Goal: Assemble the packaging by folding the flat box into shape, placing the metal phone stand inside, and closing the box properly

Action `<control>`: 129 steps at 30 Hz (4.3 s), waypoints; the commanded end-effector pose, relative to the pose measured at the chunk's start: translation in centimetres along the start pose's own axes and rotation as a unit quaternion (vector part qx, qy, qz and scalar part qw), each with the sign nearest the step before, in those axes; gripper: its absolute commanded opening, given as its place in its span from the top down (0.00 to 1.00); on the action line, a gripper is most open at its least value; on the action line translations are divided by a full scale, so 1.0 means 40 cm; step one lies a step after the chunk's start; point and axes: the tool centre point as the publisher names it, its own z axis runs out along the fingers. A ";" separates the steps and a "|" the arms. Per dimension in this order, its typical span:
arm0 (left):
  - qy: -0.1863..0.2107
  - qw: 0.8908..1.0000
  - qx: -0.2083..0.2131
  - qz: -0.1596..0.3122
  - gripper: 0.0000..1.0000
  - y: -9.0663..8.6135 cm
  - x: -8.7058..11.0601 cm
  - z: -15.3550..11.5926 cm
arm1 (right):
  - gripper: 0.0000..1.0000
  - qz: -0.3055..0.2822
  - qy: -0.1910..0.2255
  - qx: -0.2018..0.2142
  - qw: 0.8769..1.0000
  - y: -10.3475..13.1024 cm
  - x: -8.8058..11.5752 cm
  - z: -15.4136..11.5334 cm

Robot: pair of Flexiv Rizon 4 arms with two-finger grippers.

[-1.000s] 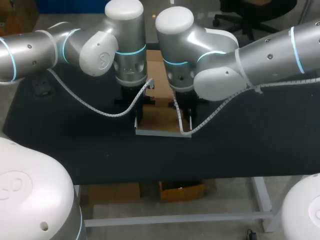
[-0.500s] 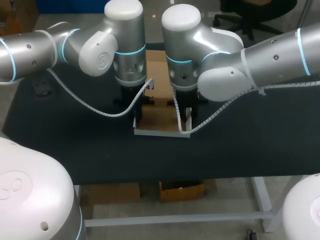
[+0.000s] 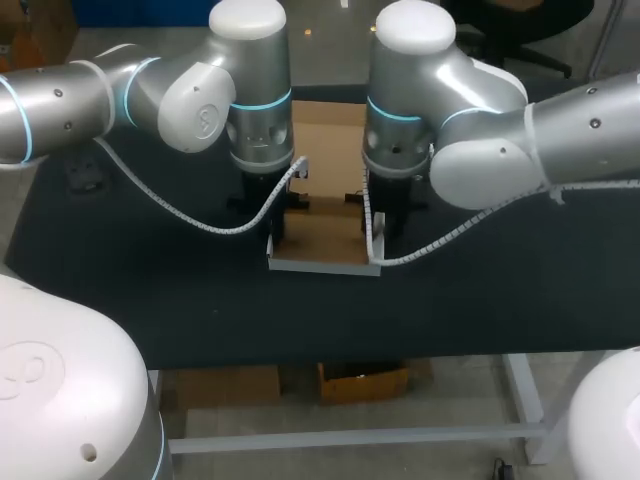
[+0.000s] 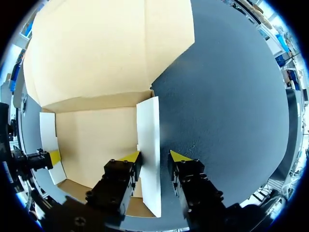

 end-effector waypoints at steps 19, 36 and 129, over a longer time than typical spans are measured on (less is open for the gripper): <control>-0.002 1.000 0.000 0.000 1.00 0.000 0.001 -0.002 | 0.70 -0.042 0.115 0.019 0.992 -0.007 -0.032 -0.028; -0.002 1.000 0.000 0.000 1.00 0.000 0.001 -0.002 | 0.83 -0.070 0.091 0.036 0.993 -0.006 0.000 -0.010; -0.002 1.000 0.000 0.000 1.00 0.000 0.001 -0.002 | 1.00 0.028 -0.096 0.004 0.995 0.023 -0.003 0.055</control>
